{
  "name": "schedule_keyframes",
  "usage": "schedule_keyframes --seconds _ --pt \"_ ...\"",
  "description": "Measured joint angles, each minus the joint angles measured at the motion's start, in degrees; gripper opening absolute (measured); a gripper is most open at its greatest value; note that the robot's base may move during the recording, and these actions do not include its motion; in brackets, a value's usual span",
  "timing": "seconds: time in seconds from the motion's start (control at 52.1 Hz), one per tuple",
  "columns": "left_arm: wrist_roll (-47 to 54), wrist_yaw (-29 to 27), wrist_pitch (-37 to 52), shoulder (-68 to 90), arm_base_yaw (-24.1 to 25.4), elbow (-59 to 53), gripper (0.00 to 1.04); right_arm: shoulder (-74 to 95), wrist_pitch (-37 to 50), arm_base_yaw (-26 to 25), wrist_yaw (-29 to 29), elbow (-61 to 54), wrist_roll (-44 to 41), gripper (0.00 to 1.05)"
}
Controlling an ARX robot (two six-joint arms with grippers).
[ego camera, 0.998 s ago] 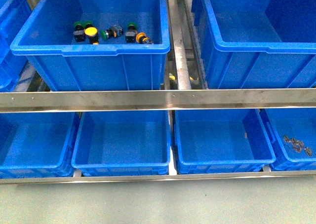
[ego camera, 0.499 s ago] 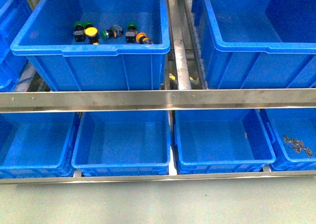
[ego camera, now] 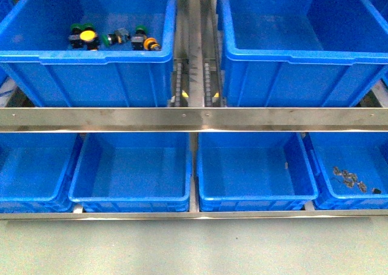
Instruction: Pick red and yellow buttons and place in box
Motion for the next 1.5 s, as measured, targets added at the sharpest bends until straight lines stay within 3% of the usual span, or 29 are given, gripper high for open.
schedule_keyframes --seconds 0.614,0.883,1.498 --pt "0.02 0.02 0.20 0.00 0.00 0.00 0.97 -4.44 -3.48 -5.73 -0.72 -1.84 1.57 0.26" --pt "0.11 0.33 0.20 0.00 0.00 0.00 0.97 -6.12 -10.05 -7.85 -0.22 -1.95 1.42 0.26" --pt "0.11 0.15 0.20 0.00 0.00 0.00 0.97 -6.32 -11.58 -11.47 -0.26 -2.16 0.17 0.26"
